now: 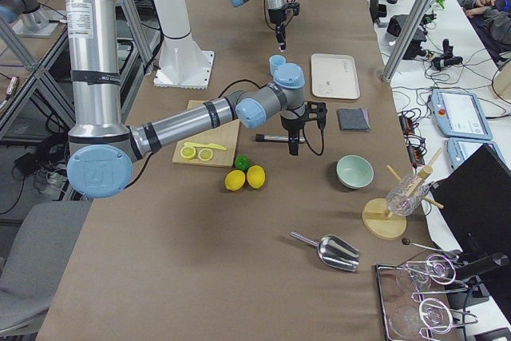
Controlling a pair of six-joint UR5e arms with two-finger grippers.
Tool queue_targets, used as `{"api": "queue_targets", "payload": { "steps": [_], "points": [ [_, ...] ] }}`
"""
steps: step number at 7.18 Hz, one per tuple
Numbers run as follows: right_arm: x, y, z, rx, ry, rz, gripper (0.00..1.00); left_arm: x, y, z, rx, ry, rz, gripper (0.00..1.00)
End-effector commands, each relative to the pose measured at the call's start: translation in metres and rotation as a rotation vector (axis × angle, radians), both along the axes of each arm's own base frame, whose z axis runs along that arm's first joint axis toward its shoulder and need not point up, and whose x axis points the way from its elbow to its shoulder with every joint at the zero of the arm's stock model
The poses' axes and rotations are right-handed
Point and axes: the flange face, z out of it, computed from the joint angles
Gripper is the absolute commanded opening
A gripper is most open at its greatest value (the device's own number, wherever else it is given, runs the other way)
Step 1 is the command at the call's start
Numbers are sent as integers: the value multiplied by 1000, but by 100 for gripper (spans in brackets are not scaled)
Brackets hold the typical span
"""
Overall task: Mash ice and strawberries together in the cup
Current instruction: 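Lower the left gripper over the light-blue cup and release the ice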
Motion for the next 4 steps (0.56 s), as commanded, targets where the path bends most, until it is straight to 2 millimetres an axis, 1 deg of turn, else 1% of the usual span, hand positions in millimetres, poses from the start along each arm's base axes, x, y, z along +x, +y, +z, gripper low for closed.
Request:
{"api": "queue_targets", "payload": {
  "steps": [1, 2, 3, 4],
  "points": [
    [-1, -1, 5, -10, 4, -1, 100, 28, 34, -1, 33, -13, -4, 0],
    [-1, -1, 9, -18, 8, -1, 100, 29, 39, -5, 39, -7, -4, 0],
    [-1, -2, 9, -19, 6, -2, 100, 29, 38, -4, 39, -11, -5, 0],
    [-2, -1, 9, -17, 6, -4, 100, 22, 30, -5, 35, -4, -13, 6]
  ]
}}
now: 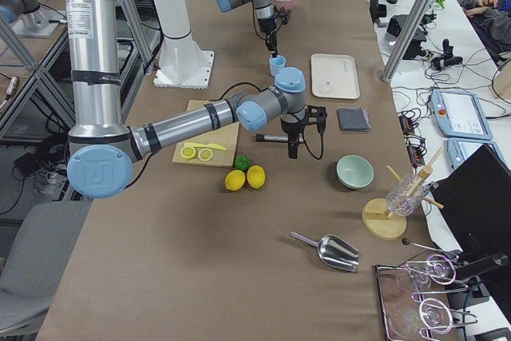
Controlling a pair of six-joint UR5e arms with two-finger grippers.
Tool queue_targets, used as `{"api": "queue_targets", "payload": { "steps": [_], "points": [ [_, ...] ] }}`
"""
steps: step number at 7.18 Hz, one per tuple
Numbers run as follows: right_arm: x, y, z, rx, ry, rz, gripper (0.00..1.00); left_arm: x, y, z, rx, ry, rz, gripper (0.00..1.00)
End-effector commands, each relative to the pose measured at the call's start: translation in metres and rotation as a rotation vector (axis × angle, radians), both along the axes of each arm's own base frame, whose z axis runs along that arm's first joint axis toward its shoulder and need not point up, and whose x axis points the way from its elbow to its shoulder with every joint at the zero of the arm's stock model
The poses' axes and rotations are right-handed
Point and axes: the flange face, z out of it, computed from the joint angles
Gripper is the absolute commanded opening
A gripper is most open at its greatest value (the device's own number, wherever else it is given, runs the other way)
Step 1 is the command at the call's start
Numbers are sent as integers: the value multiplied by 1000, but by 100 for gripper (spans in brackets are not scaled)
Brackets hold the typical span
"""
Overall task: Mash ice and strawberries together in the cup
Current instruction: 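Lower the left gripper over the light-blue cup and release the ice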
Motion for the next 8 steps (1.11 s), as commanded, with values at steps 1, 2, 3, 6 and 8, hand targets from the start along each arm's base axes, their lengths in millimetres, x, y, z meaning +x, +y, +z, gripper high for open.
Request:
{"api": "queue_targets", "payload": {
  "steps": [1, 2, 3, 6, 8],
  "points": [
    [-1, 0, 0, 0, 0, -1, 100, -10, -12, -2, -2, 5, -19, 5],
    [-1, 0, 1, 0, 1, 0, 100, -17, -23, -8, 1, 8, -38, 0],
    [-2, 0, 2, -2, 2, -3, 100, -17, -24, -8, 0, 5, -41, 0],
    [-5, 0, 1, 0, 2, -9, 100, -15, -26, -7, -1, 3, -45, 27],
    [-4, 1, 2, -3, 3, -9, 100, -16, -25, -8, 4, 2, -41, 97]
  ]
}}
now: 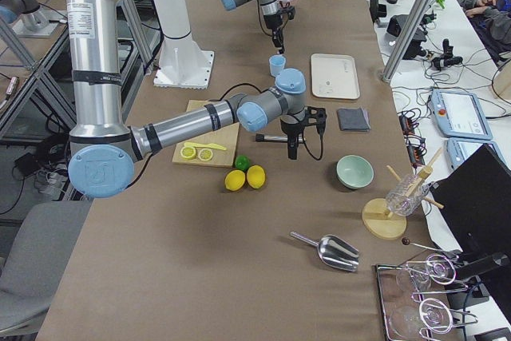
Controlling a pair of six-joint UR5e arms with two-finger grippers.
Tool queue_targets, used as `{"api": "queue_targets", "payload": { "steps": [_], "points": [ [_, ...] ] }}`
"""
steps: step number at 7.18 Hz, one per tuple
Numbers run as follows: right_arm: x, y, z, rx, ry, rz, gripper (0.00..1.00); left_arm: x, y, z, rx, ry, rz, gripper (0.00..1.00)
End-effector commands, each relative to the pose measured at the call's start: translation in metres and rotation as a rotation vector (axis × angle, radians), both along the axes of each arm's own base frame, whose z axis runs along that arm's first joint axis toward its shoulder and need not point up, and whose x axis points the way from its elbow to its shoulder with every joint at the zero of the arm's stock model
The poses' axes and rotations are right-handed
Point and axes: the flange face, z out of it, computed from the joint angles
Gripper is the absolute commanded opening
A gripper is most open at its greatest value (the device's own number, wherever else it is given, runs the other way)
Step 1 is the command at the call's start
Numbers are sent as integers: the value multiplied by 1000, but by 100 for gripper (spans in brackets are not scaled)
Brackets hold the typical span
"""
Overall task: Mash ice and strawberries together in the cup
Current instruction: 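Return the left gripper to the pink ice bowl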
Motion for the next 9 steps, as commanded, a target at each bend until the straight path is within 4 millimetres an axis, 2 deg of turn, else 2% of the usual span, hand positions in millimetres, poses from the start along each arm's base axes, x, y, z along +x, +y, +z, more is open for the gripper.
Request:
{"api": "queue_targets", "payload": {
  "steps": [1, 3, 4, 5, 6, 7, 8, 9],
  "points": [
    [0, 0, -1, 1, -1, -1, 100, 1, 1, -1, 8, -3, 7, 97],
    [0, 0, -1, 1, -1, -1, 100, -2, 2, 0, 13, -3, 9, 97],
    [0, 0, -1, 3, -1, -1, 100, -10, 1, 6, 45, -34, 24, 98],
    [-1, 0, -2, 4, -2, -2, 100, -39, -4, 22, 100, -131, 60, 98],
    [-4, -2, -5, 9, -4, -3, 100, -79, -9, 31, 96, -201, 147, 99],
    [-7, -3, 2, 0, 5, -10, 100, -115, -18, 53, 134, -249, 198, 99],
    [-9, -4, 6, -6, 11, -11, 100, -145, -37, 77, 187, -299, 241, 100],
    [-13, -6, 5, -3, 14, -15, 100, -183, -59, 113, 183, -328, 289, 100]
  ]
}}
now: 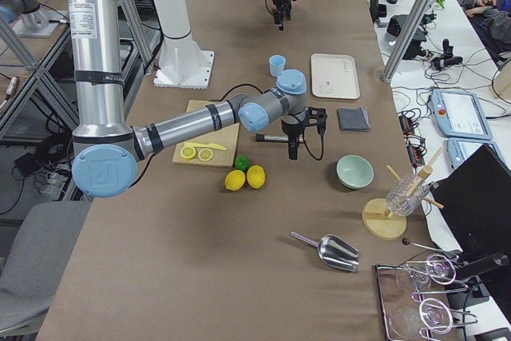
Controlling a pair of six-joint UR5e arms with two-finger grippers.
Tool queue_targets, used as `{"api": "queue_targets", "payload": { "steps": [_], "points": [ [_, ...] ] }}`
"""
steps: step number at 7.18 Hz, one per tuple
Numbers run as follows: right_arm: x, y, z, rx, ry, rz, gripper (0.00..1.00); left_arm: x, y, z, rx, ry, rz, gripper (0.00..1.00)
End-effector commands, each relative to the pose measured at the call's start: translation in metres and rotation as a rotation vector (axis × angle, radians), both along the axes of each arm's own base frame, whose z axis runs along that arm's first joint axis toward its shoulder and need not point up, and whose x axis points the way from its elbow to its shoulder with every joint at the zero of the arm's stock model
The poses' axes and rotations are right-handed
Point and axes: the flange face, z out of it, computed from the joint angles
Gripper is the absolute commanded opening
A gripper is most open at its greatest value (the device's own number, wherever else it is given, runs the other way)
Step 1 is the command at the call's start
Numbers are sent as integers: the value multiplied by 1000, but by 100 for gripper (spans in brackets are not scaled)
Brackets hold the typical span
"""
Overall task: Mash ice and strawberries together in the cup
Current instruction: 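Return the left gripper to the pink ice bowl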
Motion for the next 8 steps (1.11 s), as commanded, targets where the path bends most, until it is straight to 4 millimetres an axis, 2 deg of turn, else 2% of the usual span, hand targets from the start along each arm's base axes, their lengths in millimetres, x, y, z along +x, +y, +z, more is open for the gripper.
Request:
{"api": "queue_targets", "payload": {
  "steps": [1, 2, 3, 5, 6, 7, 8],
  "points": [
    [-4, -2, 0, 4, 3, -4, 100, -92, -45, 68, 49, -79, 110, 100],
    [-6, -3, -3, 8, 2, -5, 100, -136, -60, 100, 54, -92, 157, 100],
    [-7, -4, -5, 13, 0, -7, 100, -169, -66, 128, 46, -110, 167, 100],
    [-7, -4, -7, 17, -2, -7, 100, -228, -64, 190, 60, -177, 183, 99],
    [-7, -4, -7, 17, -2, -7, 100, -240, -51, 218, 63, -173, 197, 99],
    [-7, -4, -7, 17, -2, -7, 100, -243, -44, 253, 52, -178, 201, 98],
    [-7, -4, -7, 17, -2, -7, 100, -241, -47, 289, 55, -172, 193, 97]
  ]
}}
